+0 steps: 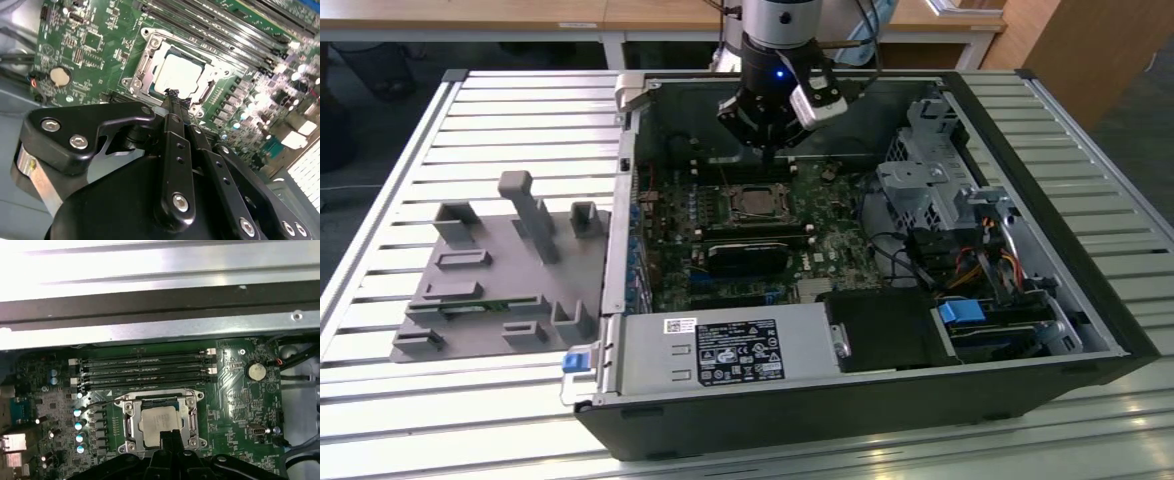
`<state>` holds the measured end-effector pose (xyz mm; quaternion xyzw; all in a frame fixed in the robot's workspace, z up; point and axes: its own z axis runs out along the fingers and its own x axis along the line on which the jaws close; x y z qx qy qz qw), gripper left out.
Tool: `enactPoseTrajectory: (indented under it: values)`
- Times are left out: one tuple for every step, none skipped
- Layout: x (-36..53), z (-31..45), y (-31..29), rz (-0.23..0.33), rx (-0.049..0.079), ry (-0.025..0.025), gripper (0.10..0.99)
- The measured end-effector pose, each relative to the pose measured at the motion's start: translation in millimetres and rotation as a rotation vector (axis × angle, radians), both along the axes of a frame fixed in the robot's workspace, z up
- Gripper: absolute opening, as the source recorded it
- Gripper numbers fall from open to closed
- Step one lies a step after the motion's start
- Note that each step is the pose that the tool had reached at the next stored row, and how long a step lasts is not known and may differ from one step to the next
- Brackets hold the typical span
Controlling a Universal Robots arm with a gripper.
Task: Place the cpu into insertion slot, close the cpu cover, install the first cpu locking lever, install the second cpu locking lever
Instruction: 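Install the first cpu locking lever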
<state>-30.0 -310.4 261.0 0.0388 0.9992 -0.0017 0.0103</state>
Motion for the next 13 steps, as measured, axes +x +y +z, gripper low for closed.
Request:
enactPoseTrajectory:
  values:
    - [0.0, -0.1, 0.0, 0.018, 0.0, 0.0, 0.106]
    - [0.0, -0.1, 0.0, 0.036, 0.0, 0.0, 0.106]
    - [0.0, -0.2, 0.0, 0.052, 0.0, -0.0001, 0.106]
    - [0.0, -0.3, 0.0, 0.069, 0.001, -0.0001, 0.106]
    - [0.0, -0.4, 0.0, 0.084, 0.001, -0.0002, 0.106]
    - [0.0, -0.5, 0.0, 0.097, 0.001, -0.0002, 0.106]
    - [0.0, -0.6, 0.0, 0.108, 0.002, -0.0003, 0.106]
    - [-0.4, -0.7, 0.0, 0.111, 0.004, -0.0003, 0.106]
    - [-1.7, -0.9, 0.0, 0.111, 0.004, -0.0004, 0.106]
    - [-4.2, -0.9, 0.0, 0.111, 0.005, -0.0003, 0.106]
    - [-7.1, -0.9, -0.1, 0.111, 0.005, -0.0004, 0.106]
    - [-10.0, -1.1, 0.0, 0.111, 0.006, -0.0004, 0.106]
    - [-13.2, -1.1, 0.0, 0.111, 0.006, -0.0004, 0.106]
